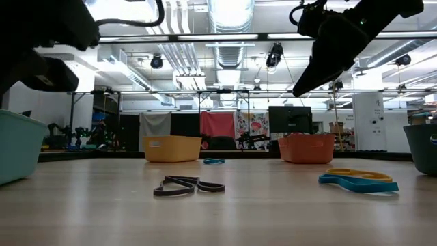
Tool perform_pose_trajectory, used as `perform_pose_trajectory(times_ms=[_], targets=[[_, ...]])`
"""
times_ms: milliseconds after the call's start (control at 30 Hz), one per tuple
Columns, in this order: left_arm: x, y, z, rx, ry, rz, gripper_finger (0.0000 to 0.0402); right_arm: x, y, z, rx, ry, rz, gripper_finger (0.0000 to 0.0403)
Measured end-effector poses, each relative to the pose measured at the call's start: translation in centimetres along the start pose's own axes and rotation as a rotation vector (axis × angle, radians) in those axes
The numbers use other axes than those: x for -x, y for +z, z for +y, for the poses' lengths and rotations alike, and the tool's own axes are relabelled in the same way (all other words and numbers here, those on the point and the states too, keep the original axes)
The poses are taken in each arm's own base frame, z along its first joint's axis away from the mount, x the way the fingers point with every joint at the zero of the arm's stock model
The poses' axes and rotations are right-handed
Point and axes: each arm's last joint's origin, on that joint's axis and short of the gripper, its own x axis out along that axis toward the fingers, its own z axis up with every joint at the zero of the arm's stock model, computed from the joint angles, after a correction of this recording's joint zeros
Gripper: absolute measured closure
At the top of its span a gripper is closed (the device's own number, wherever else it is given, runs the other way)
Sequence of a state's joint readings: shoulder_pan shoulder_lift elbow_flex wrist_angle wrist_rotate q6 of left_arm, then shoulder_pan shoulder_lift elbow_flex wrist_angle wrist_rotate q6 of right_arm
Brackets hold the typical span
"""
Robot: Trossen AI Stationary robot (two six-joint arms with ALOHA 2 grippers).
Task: Sort rubber bands into baskets
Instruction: Put the yellow rubber band into the green bin, then put the blue rubber band into the yellow bin
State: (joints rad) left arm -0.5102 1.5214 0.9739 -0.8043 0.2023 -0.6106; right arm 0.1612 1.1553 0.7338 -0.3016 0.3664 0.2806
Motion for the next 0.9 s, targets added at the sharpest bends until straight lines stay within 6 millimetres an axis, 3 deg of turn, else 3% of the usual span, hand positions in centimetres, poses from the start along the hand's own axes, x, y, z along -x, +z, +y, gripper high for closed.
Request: perform_pose_trajectory(times_ms=[367,567,900], targets=[[-3.0,0.6,0.3,-0.021,0.044,0.096,0.0402,0.0,0.0,0.0,0.000,0.000,0.001,0.0257],[-3.9,0.8,0.5,0.056,0.120,0.097,0.0396,0.0,0.0,0.0,0.000,0.000,0.001,0.0250],[-2.9,0.2,0.7,0.115,0.143,0.117,0.0296,0.0,0.0,0.0,-0.008,0.000,0.001,0.0236]])
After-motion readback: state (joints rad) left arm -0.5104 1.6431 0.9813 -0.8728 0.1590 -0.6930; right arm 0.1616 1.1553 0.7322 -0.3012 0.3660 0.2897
